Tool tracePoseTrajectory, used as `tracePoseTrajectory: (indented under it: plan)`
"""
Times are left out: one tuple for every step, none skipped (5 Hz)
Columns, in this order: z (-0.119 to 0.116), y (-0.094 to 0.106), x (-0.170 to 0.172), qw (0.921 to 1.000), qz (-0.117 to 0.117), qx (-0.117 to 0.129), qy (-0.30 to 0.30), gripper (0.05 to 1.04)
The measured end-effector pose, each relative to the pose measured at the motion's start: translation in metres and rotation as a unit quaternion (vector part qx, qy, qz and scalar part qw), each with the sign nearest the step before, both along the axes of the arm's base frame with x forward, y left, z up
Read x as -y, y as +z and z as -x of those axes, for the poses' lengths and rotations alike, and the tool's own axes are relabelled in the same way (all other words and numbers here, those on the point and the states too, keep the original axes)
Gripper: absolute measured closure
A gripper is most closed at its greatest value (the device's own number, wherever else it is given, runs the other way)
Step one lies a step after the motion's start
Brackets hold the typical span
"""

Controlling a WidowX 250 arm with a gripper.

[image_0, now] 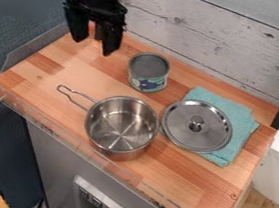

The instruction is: Move the canned at the upper middle of the table beside the pan and the green towel

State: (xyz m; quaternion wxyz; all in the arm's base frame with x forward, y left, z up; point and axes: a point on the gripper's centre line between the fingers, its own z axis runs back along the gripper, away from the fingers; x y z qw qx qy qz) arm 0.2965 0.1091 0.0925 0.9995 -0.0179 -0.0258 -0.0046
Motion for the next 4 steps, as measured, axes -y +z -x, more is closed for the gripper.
tracePoseTrajectory:
  plan:
    - [-0.0001, 0.0, -0.0005, 1.0, -0.002, 0.0, -0.004, 0.082]
    - [-0.0003, 0.0003, -0.001, 1.0, -0.003, 0.0, -0.004, 0.082]
    - [-0.0003, 0.0003, -0.001, 1.0, -0.003, 0.0, -0.004, 0.082]
    - [-0.0001, 0.0, -0.0004, 1.0, -0.003, 0.0, -0.005, 0.083]
